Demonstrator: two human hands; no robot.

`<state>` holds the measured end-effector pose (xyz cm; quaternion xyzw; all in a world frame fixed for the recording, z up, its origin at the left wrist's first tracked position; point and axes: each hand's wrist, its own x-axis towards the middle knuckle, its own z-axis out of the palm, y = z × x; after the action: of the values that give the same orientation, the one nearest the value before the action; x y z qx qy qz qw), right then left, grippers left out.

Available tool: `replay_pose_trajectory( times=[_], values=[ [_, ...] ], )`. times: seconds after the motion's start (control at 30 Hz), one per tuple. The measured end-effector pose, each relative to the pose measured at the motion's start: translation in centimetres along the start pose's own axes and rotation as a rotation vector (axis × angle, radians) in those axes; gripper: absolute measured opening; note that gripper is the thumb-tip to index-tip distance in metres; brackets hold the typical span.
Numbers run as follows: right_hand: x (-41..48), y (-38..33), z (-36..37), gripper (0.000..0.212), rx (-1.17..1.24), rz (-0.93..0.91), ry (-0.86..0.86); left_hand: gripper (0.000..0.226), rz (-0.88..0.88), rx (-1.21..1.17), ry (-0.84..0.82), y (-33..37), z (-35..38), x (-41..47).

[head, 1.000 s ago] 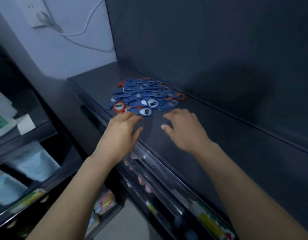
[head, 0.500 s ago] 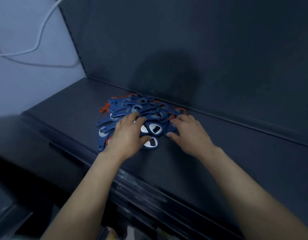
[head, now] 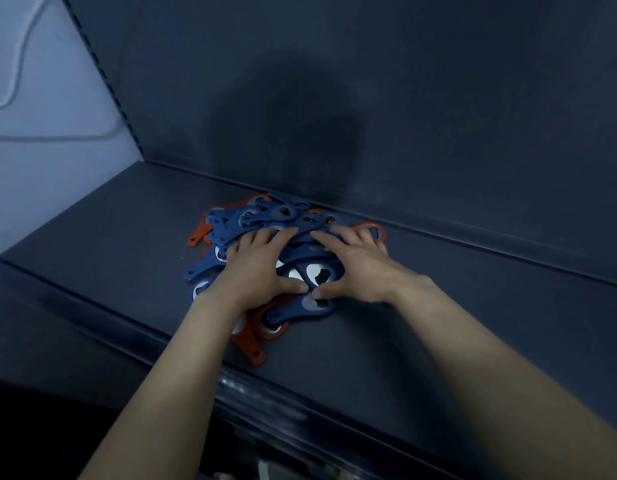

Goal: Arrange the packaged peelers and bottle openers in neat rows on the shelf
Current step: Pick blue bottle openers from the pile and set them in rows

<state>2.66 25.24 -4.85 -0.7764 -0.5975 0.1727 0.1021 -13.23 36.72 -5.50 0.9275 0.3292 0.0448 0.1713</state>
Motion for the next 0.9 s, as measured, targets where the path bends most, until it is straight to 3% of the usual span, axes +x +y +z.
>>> replay_pose_trajectory(
  times=[0.17,0.3,0.47,0.63,0.8,0.9],
  values=[
    [-0.4,0.0,0.0,0.086,0.007,-0.055,0.120,0.085,0.083,-0.017,0.058,0.6,0.4,-0.5],
    [-0.4,-0.3,0.0,0.092,-0.058,-0.040,0.070,0.084,0.089,-0.113,-0.002,1.0,0.3,-0.5],
    [-0.8,-0.2,-0.1,0.072,-0.077,-0.071,0.110,0.075,0.097,-0.078,0.085,1.8,0.6,-1.0],
    [-1.5,0.6,-0.1,0.068,-0.069,-0.076,0.122,0.071,0.133,-0.057,0.148,1.9,1.2,-1.6],
    [-2.6,1.6,-0.3,0.054,-0.061,-0.052,0.235,0.085,0.083,-0.072,0.059,2.0,1.3,-1.6],
    [-3.6,2.7,-0.2,0.048,-0.035,-0.040,0.288,0.076,0.101,-0.056,0.041,2.6,1.4,-1.5]
  ],
)
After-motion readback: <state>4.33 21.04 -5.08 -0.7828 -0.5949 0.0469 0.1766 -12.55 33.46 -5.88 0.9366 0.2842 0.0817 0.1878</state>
